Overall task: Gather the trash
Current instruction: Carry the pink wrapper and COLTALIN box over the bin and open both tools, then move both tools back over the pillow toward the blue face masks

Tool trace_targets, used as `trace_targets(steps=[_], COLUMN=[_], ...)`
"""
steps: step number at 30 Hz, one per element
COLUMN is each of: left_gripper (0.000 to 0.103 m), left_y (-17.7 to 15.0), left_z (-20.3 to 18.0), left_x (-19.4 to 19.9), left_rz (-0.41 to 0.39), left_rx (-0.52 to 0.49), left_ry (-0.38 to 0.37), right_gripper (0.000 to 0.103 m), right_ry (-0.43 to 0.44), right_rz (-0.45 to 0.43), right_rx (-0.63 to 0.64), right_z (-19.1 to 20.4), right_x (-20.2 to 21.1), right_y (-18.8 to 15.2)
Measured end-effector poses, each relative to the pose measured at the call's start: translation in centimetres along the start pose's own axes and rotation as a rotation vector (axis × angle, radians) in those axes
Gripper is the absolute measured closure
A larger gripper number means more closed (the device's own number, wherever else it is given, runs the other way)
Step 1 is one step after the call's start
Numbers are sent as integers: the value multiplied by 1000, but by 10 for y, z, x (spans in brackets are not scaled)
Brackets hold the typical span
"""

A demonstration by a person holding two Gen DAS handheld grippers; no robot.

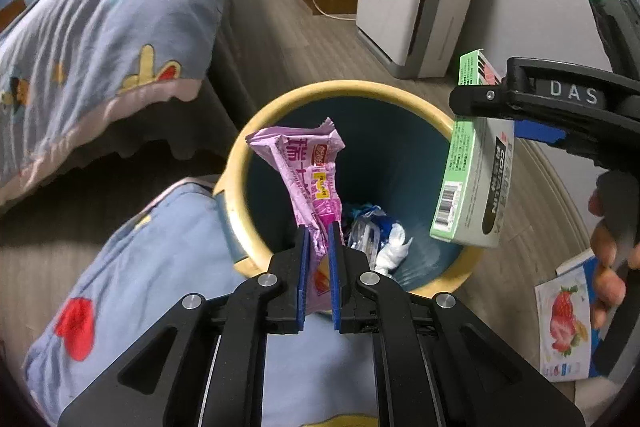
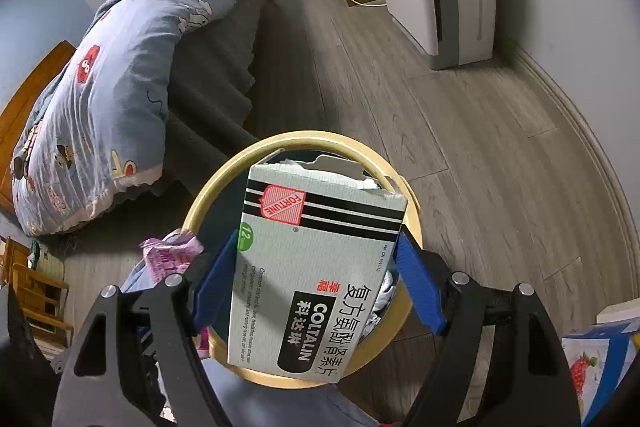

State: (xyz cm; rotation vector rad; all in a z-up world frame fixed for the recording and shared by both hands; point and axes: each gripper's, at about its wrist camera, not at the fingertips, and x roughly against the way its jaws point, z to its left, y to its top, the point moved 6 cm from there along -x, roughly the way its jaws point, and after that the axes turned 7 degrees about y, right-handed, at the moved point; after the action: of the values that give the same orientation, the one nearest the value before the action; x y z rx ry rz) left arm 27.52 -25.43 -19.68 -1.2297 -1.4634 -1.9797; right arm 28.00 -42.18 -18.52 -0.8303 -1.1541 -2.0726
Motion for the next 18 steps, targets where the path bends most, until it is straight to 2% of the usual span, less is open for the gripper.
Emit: trace_targets(steps=[3, 5, 7, 9, 12, 16, 18], left_gripper=[92, 87, 74, 62, 52, 25, 18], left_y=[0, -2, -2, -3, -6, -12, -16], left_z=[1, 3, 6, 10, 17, 36, 48], left_x=[-5, -6, -4, -1, 7, 25, 40], left_rz=[0, -1, -6, -14, -22, -47, -66], left_rx=[12, 16, 25, 39, 48, 75, 97], left_ry=[1, 1, 6, 12, 27, 72, 106], right_gripper=[27, 27, 24, 17, 11, 6, 6], right_ry=[16, 46, 83, 82, 75, 78, 81], right_rz=[1, 2, 10, 7, -2, -17, -22], right_rx=[-3, -14, -28, -24, -3, -6, 6], right_z=[-1, 0, 3, 5, 10, 14, 19], right_x=[-4, -7, -10, -10, -7, 1, 6], right_y=[-1, 0, -1, -1, 1, 4, 4])
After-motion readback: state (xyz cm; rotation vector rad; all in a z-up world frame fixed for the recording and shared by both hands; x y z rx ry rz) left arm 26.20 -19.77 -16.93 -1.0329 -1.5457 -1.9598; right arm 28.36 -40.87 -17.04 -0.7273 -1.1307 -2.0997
